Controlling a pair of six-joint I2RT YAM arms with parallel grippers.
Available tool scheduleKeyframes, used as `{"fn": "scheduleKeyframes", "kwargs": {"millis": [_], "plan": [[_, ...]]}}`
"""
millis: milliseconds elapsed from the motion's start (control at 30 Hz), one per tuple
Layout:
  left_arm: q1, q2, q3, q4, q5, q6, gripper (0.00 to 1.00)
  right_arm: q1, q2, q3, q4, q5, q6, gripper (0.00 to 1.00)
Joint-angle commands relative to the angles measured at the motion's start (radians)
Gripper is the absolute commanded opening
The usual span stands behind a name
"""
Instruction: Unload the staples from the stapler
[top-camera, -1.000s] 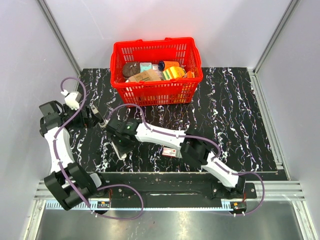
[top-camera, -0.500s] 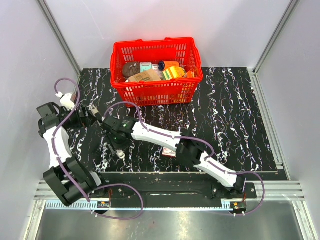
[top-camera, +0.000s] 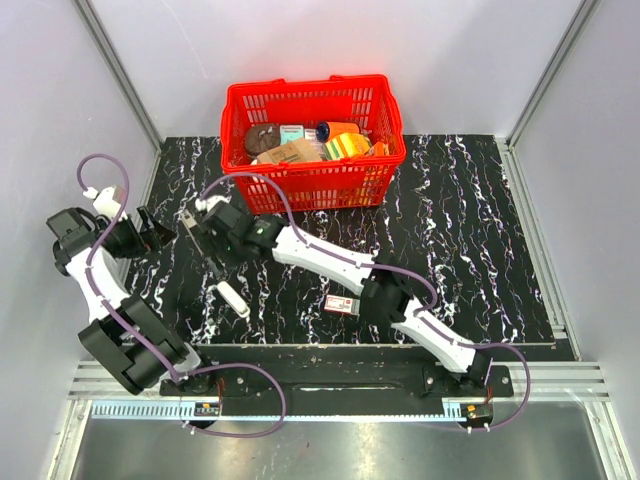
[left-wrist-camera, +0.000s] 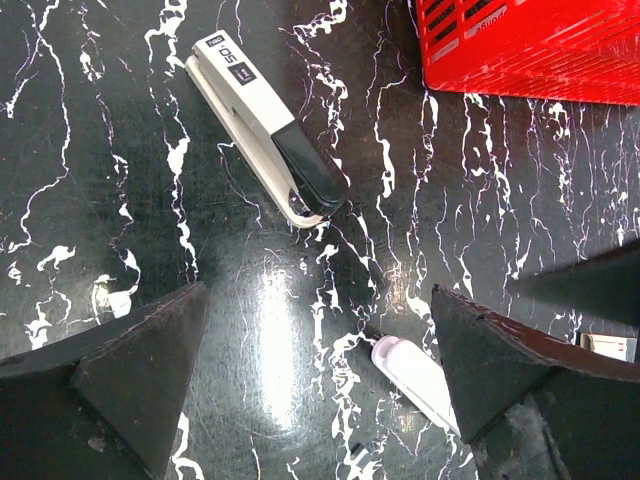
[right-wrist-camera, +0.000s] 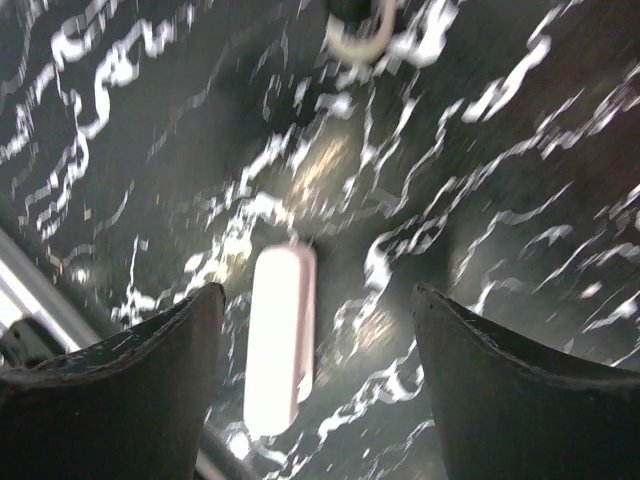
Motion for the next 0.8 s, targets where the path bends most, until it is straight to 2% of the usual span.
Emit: {"fn": "scheduleKeyframes", "kwargs": {"millis": [0, 167, 333, 433, 500, 567, 633, 700, 767], "plan": [[0.036, -0.037, 0.042, -0.041, 0.057, 0.020, 0.98, -0.081, 0.012, 0.066, 0.202, -0.010, -0.124, 0.81], [0.088, -0.058, 0.032, -0.094, 0.066, 0.075, 0.98, -0.098, 0.113, 0.145, 0.330, -0.064, -0.189, 0.80], [0.116, -0.002, 0.045, -0.149, 0.115, 0.144, 0.99, -0.119, 0.172, 0.165, 0.436, -0.105, -0.188, 0.80], [0.097, 0.030, 0.026, -0.120, 0.143, 0.144, 0.99, -0.125, 0.160, 0.123, 0.500, -0.104, -0.184, 0.79], [0.029, 0.046, 0.019, -0.098, 0.117, 0.135, 0.99, -0.125, 0.115, 0.062, 0.531, -0.087, -0.181, 0.78], [-0.060, 0.041, -0.004, -0.028, 0.059, 0.094, 0.99, -0.124, 0.033, -0.051, 0.564, -0.075, -0.178, 0.77], [-0.139, 0.040, -0.027, 0.046, -0.004, 0.045, 0.99, -0.127, -0.096, -0.248, 0.671, -0.047, -0.172, 0.77], [-0.211, 0.056, -0.018, 0.093, -0.065, 0.013, 0.99, -0.125, -0.260, -0.596, 0.875, -0.047, -0.154, 0.77], [-0.277, 0.096, 0.009, 0.104, -0.143, -0.001, 0.98, -0.127, -0.403, -0.810, 1.009, -0.049, -0.143, 0.76]]}}
